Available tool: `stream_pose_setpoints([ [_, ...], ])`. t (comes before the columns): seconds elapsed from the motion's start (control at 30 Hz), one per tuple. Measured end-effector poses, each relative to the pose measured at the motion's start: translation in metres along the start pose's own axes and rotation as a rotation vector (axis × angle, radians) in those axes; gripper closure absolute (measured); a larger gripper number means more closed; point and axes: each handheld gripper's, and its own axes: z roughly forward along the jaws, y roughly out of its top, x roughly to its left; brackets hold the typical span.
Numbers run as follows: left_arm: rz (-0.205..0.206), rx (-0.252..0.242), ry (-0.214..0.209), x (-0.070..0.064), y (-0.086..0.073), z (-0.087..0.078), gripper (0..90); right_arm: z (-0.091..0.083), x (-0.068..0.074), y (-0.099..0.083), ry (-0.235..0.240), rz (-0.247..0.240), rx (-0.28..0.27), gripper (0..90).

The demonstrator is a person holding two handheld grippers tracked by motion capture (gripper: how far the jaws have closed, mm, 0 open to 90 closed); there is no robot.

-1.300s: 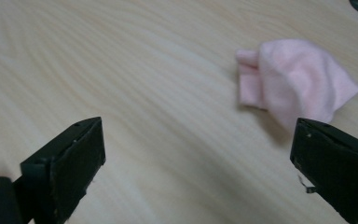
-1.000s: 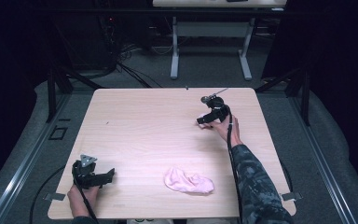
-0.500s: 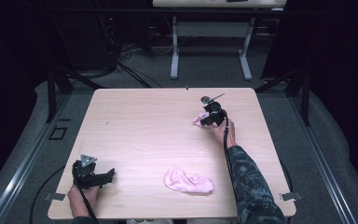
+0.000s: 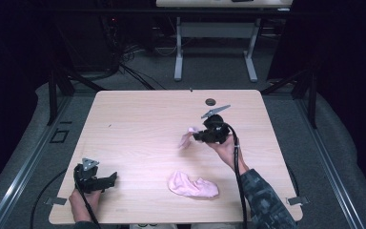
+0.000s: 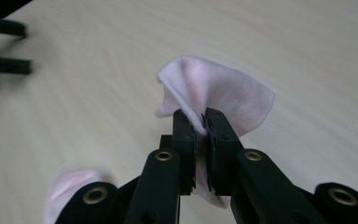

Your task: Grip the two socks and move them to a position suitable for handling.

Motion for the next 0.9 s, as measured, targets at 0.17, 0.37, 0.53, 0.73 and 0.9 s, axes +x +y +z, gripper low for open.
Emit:
stream_pose_setpoints([
  [0.17,0.0,0.0,0.0,0.0,0.0,0.0,3.8,0.01,0.025,-0.027,0.101,-0.004,0.041,83.6],
  [0.37,0.0,0.0,0.0,0.0,0.0,0.0,3.7,0.027,0.036,-0.051,0.086,-0.039,0.107,82.5],
  [0.53,0.0,0.0,0.0,0.0,0.0,0.0,3.8,0.038,0.032,-0.062,0.028,-0.058,0.132,62.2],
  [0.73,0.0,0.0,0.001,0.0,0.0,0.0,3.7,0.014,0.029,-0.064,0.025,-0.051,0.06,27.3],
  [0.9,-0.001,0.001,0.001,0.0,0.0,0.0,3.7,-0.018,0.028,-0.075,0.005,-0.035,0.006,20.8],
])
